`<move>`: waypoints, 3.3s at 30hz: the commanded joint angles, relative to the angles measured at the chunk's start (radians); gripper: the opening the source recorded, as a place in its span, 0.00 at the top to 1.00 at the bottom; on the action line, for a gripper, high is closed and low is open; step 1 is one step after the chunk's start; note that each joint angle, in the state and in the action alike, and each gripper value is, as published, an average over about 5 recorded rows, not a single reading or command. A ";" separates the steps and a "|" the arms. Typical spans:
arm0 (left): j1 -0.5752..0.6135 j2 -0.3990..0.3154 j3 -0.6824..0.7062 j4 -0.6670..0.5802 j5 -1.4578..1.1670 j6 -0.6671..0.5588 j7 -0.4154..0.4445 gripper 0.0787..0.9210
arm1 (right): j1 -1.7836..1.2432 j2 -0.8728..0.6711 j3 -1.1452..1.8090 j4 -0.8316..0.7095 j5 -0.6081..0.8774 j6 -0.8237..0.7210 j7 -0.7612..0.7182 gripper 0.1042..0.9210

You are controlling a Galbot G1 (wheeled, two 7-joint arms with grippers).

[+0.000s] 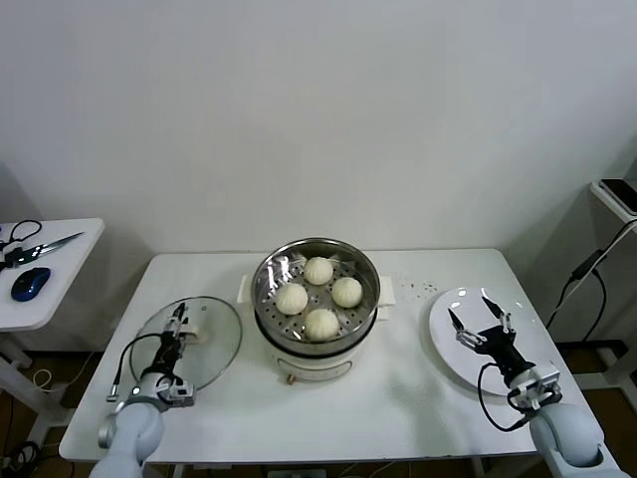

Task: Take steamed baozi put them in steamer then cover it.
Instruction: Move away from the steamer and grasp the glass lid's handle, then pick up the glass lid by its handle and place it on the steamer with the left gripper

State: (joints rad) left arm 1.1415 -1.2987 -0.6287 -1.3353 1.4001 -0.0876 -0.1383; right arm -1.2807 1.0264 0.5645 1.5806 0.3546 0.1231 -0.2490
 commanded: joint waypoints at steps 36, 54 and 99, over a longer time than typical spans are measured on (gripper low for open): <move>0.368 0.266 0.048 -0.887 -0.175 0.596 0.168 0.91 | 0.090 -0.023 -0.047 -0.086 -0.030 0.018 -0.011 0.12; -0.232 0.205 0.754 -0.800 -0.001 0.873 0.480 0.91 | 0.119 -0.024 -0.064 -0.117 -0.043 0.019 -0.008 0.12; -0.299 -0.175 0.776 -0.364 0.183 0.873 0.516 0.91 | 0.092 -0.003 0.018 -0.170 -0.056 0.053 -0.046 0.12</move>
State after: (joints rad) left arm 0.8432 -1.4647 0.1605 -1.7275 1.5739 0.7366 0.3747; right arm -1.1905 1.0209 0.5803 1.4131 0.3005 0.1752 -0.2944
